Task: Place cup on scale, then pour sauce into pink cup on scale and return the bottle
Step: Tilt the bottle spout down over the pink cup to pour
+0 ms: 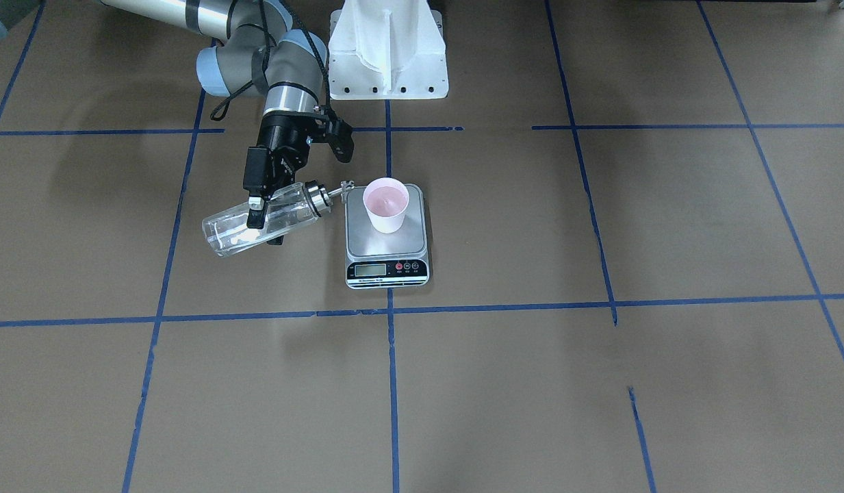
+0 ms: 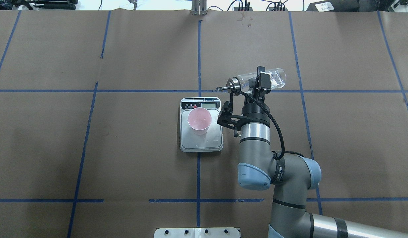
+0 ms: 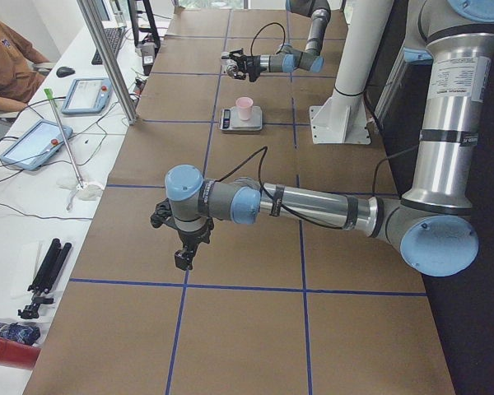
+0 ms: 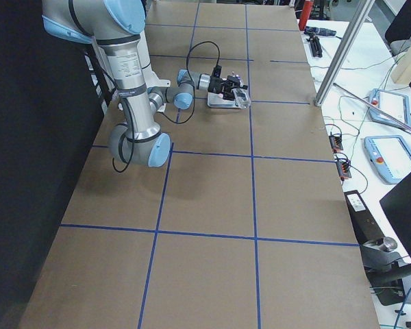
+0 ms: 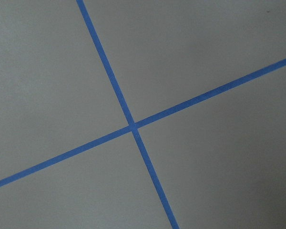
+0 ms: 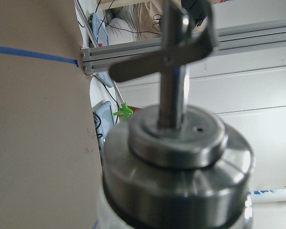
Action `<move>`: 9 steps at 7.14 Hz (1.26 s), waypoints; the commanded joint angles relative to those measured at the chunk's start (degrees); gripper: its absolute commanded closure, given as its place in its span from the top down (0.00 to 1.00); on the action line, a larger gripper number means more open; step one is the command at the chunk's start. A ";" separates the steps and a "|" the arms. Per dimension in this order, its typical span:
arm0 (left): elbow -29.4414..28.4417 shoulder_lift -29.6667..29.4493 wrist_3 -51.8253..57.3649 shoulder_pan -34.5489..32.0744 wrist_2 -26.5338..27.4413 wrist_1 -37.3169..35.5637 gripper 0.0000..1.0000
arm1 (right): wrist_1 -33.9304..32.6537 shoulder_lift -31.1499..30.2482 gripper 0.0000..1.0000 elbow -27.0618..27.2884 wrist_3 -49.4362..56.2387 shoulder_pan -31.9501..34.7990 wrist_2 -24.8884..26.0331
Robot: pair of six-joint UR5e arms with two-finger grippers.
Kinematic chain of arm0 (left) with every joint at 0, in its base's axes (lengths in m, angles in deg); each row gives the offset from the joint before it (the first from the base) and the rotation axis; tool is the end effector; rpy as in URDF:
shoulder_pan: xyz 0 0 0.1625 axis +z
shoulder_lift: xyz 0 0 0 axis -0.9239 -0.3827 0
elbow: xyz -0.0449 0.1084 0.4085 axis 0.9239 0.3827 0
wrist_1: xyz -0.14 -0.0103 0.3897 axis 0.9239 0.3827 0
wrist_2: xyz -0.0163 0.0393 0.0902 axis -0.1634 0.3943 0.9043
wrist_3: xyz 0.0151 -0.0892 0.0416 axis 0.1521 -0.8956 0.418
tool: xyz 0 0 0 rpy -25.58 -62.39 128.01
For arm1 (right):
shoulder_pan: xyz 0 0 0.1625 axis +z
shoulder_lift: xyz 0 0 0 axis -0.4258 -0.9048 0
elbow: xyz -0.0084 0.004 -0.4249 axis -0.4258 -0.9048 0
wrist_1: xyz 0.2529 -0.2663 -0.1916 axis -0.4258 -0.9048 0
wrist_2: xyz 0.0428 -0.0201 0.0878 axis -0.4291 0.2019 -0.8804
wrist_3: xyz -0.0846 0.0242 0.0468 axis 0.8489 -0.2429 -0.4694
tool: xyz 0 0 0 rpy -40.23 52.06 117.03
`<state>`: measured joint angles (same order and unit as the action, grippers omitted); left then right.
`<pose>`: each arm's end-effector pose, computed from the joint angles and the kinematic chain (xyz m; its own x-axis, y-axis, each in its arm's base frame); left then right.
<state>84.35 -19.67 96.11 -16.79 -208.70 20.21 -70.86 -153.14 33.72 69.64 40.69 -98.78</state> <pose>-0.0161 -0.5303 0.5943 0.7051 0.3988 -0.5864 -0.2687 0.9155 0.2995 -0.5206 -0.3814 0.2819 0.7769 -0.0867 -0.6236 0.6286 0.1637 0.7603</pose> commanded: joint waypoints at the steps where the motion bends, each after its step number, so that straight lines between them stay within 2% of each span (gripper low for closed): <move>1: 0.03 -0.05 0.07 -0.17 0.03 0.01 1.00 | -0.21 0.05 0.00 -1.41 0.72 -0.98 2.07; 5: -0.15 -0.14 0.16 -0.17 0.03 0.10 1.00 | -0.21 0.05 0.00 -4.04 2.57 -1.86 4.62; 9: -0.23 -0.14 0.16 -0.35 0.12 0.10 1.00 | -0.38 1.02 0.00 -4.14 8.18 -2.56 7.86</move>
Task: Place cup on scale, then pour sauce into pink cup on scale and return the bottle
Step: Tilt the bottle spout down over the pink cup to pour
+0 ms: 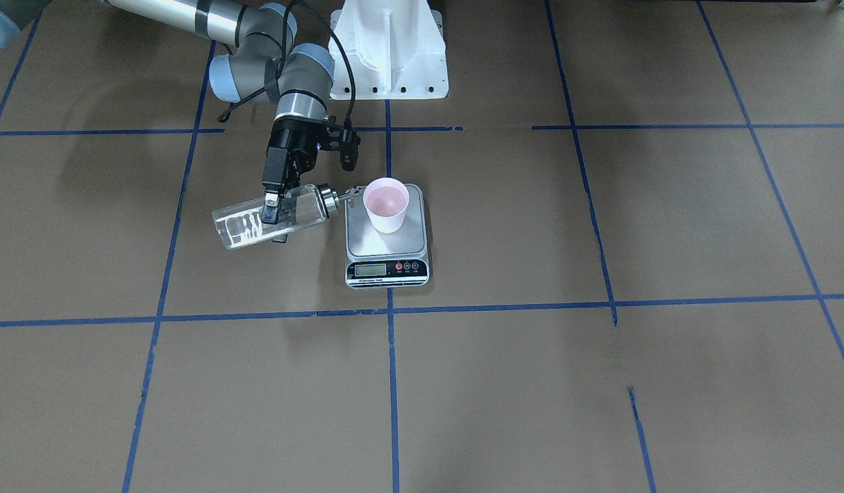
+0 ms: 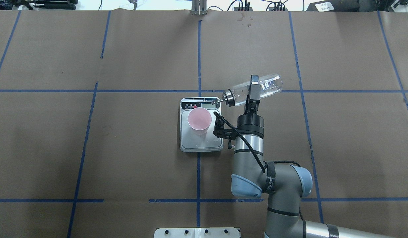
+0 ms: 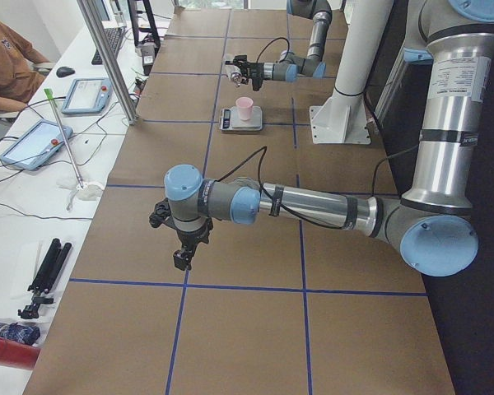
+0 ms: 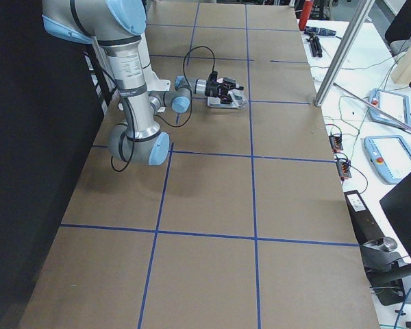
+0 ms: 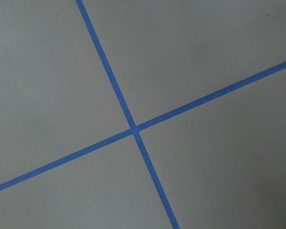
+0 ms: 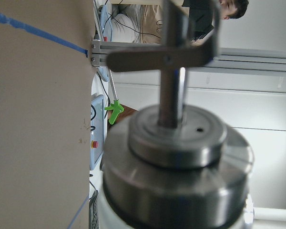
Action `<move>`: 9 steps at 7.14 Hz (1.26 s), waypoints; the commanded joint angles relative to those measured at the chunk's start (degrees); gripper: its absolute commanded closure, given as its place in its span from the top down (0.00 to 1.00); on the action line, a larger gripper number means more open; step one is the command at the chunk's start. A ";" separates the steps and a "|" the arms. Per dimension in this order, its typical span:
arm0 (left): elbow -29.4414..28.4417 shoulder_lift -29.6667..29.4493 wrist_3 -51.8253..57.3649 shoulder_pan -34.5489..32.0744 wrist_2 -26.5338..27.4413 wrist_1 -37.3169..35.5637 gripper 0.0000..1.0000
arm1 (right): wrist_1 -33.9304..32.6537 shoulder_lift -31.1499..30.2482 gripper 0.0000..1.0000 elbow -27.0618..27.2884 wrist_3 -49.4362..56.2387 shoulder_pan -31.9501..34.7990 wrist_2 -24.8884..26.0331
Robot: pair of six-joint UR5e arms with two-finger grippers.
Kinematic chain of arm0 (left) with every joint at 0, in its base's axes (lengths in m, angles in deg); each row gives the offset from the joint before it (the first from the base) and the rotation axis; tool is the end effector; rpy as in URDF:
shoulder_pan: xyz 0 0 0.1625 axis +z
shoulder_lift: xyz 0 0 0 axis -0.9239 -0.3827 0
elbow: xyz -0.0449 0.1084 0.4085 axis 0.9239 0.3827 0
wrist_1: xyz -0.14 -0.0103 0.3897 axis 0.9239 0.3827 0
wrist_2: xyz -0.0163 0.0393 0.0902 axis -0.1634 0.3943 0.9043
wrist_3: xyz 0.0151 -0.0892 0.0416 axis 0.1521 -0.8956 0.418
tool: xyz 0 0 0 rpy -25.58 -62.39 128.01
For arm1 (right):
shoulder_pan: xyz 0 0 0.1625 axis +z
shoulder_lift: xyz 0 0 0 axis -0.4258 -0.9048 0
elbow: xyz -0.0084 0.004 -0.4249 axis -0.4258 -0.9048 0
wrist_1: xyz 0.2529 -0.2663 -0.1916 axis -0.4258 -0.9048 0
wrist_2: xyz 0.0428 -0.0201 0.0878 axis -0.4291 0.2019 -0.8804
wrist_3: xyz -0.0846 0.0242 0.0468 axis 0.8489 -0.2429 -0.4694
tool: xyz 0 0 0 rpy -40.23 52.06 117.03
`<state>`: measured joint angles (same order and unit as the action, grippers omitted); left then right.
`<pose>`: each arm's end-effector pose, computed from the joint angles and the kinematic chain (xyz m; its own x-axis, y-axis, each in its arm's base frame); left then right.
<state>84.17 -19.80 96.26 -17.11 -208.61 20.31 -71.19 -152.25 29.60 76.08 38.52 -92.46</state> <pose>-0.0191 -0.5313 0.5946 0.7075 0.3977 -0.5842 -0.2656 0.9157 0.3016 -0.5463 -0.3669 0.2964 0.6475 -0.0338 -0.7613 0.7562 0.1514 0.6365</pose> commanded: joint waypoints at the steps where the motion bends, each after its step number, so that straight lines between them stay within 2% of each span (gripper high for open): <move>1: -0.14 0.00 0.00 -0.04 0.03 0.00 1.00 | -0.15 0.14 0.00 -0.03 3.76 -0.57 2.69; 5: -0.76 -0.79 0.00 -0.04 0.03 -0.26 1.00 | -0.15 1.62 0.00 0.06 12.55 -0.57 4.36; 9: -1.02 -1.06 0.00 -0.04 0.03 -0.26 1.00 | -0.15 1.63 0.00 0.06 14.06 -0.49 5.33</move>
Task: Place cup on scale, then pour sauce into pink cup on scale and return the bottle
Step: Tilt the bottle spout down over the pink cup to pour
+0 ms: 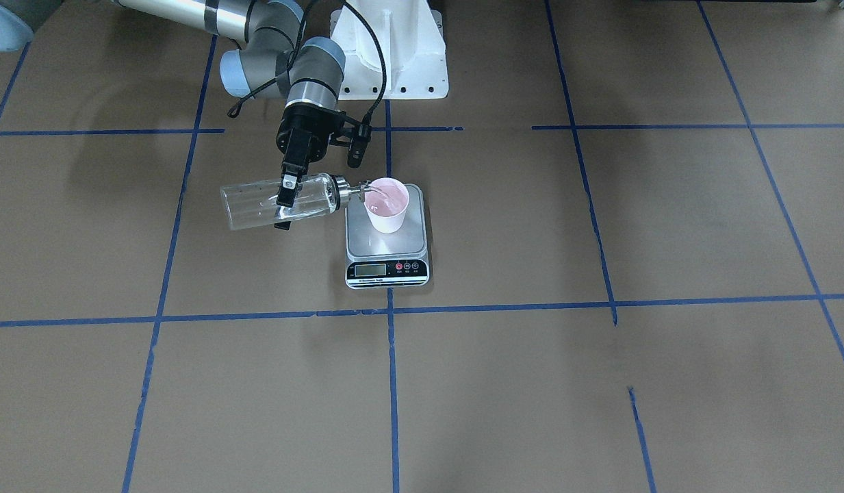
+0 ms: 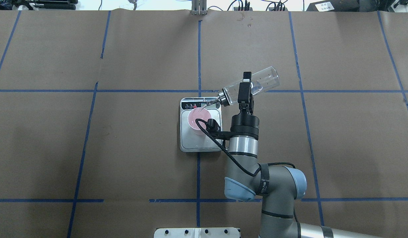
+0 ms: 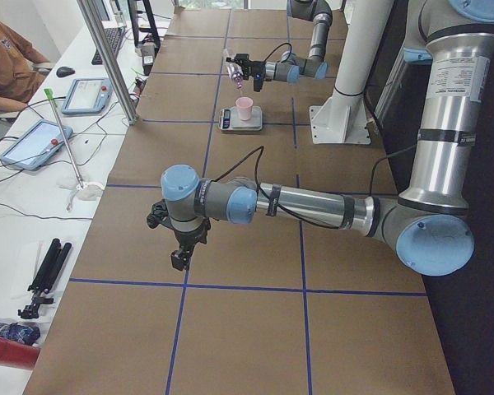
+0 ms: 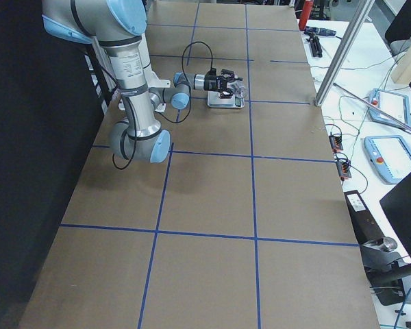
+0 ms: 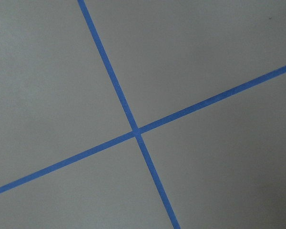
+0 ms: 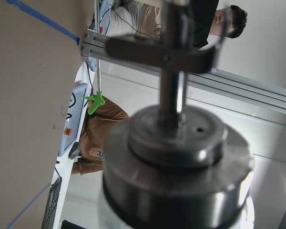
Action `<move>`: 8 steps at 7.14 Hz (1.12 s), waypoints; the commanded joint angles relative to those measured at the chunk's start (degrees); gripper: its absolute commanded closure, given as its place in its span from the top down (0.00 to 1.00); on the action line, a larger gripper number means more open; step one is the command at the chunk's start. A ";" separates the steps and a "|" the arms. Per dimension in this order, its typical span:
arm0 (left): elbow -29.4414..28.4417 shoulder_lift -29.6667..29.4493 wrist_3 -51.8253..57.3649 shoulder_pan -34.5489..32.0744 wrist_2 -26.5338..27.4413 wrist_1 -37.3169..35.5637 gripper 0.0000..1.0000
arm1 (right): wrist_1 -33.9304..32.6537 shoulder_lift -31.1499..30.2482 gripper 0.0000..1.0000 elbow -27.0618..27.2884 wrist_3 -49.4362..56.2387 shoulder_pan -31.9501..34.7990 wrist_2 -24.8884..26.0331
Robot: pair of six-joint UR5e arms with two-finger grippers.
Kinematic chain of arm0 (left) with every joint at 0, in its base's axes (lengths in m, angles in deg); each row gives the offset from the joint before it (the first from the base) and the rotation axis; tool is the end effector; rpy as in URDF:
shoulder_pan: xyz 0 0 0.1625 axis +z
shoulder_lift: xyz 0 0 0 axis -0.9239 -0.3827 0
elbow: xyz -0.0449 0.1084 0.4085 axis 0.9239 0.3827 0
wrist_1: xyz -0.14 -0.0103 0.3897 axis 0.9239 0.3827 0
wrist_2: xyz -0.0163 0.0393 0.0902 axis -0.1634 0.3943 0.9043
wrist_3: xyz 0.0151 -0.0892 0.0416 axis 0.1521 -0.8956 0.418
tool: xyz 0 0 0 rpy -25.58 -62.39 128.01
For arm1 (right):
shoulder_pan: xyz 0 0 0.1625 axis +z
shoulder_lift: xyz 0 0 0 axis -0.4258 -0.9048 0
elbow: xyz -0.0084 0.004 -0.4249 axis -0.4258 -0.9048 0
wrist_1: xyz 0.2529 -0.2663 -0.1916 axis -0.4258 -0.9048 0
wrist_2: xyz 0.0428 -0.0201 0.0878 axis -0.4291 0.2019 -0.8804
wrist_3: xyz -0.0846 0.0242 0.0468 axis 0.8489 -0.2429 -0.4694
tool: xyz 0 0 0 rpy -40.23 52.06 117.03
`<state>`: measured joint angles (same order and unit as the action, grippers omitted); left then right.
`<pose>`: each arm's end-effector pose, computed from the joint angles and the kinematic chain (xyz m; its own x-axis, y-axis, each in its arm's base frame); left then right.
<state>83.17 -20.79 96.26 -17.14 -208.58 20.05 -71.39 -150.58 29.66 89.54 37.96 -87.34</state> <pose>-0.0187 -0.5383 0.5947 0.7083 0.3945 -0.5853 -0.2654 0.9172 0.2971 -0.5465 -0.3620 0.2725 0.4665 0.0146 -0.8844 0.8719 0.1609 0.4625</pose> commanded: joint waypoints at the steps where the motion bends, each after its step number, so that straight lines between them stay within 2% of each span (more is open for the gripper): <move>1: 0.06 -0.25 0.00 0.00 0.00 -0.09 1.00 | 0.06 -0.13 0.00 0.00 0.60 0.08 0.12; 5: 0.15 -0.42 -0.09 0.00 -0.09 -0.09 1.00 | 0.93 -0.13 0.00 0.09 -1.15 -0.01 -0.40; 8: 0.15 -0.78 -0.09 0.00 0.00 -0.35 1.00 | 0.94 -0.31 0.00 -0.17 -10.63 -0.10 -1.81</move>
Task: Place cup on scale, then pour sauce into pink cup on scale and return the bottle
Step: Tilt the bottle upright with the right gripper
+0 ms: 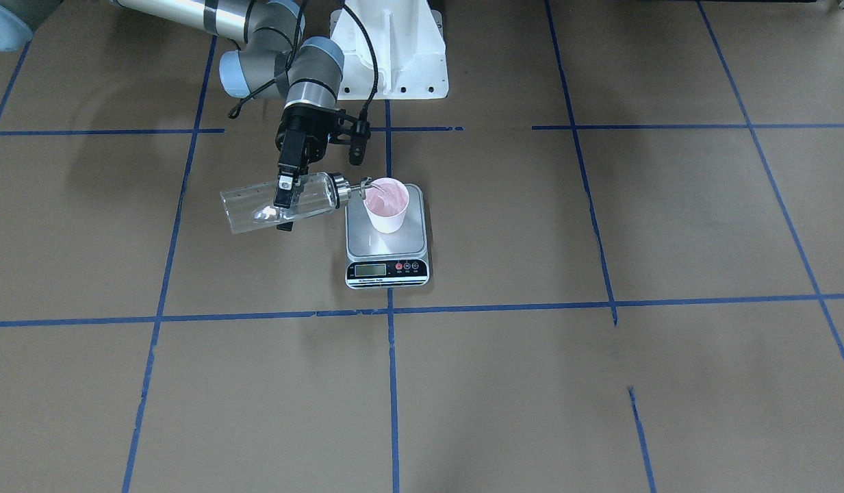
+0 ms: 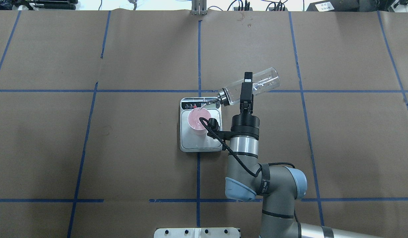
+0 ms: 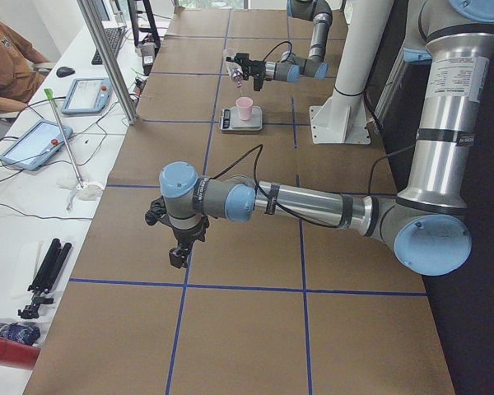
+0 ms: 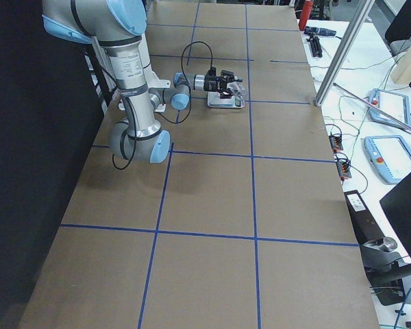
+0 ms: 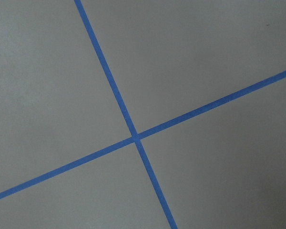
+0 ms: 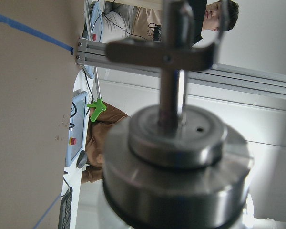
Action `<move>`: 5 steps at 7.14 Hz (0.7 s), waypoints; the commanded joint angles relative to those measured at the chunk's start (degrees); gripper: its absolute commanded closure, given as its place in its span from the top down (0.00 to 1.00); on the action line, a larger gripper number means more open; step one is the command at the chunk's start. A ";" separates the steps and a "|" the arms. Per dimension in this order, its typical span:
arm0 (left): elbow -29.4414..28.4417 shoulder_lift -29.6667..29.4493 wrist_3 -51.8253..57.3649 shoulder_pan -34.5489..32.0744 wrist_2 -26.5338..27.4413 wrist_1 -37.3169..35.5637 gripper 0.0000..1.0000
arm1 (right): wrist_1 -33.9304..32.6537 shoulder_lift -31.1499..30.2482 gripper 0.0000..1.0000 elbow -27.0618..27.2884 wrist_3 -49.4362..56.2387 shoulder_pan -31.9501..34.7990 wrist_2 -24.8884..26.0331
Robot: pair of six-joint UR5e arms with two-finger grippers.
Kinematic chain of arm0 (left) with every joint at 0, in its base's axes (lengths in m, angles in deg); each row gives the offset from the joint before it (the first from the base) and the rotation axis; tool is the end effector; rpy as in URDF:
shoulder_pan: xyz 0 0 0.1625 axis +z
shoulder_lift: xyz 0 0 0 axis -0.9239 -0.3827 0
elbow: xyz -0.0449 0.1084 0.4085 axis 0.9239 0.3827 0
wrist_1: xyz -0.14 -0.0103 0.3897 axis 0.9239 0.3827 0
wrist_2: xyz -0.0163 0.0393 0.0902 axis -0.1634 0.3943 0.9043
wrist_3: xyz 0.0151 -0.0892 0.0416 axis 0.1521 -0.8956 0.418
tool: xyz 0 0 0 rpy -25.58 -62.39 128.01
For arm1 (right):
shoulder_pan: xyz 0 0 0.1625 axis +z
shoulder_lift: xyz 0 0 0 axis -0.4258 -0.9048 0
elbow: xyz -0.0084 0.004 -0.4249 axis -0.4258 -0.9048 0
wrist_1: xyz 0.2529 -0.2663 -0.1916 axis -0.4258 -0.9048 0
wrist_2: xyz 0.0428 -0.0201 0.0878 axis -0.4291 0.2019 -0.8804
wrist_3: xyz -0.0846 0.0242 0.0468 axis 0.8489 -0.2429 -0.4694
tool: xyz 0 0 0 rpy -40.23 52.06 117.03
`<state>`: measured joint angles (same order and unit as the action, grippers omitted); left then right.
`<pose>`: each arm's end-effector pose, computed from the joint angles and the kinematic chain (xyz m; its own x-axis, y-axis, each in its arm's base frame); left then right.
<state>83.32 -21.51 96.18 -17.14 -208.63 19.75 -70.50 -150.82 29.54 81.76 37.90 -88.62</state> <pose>-0.0182 -0.5434 0.5872 0.7076 0.3991 -0.5831 -0.2640 0.9148 0.3057 -0.5476 -0.3614 0.2763 0.5906 0.0159 -0.8068 0.7964 0.1501 0.5859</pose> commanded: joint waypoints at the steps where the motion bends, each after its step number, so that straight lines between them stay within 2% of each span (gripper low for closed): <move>1: 0.00 -0.05 0.08 0.00 0.04 -0.05 1.00 | -0.04 -0.06 0.00 -0.05 -5.22 -0.13 -1.23; 4: 0.26 -0.05 0.00 0.00 -0.04 -0.05 1.00 | 0.05 0.37 0.00 0.73 -13.40 -0.22 -4.21; 5: 0.35 -0.05 0.00 0.00 -0.04 -0.05 1.00 | 1.44 0.38 0.00 0.83 -19.16 -0.21 -5.61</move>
<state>83.55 -21.56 96.18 -17.14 -208.67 19.70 -70.11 -150.52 30.05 67.96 37.67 -92.55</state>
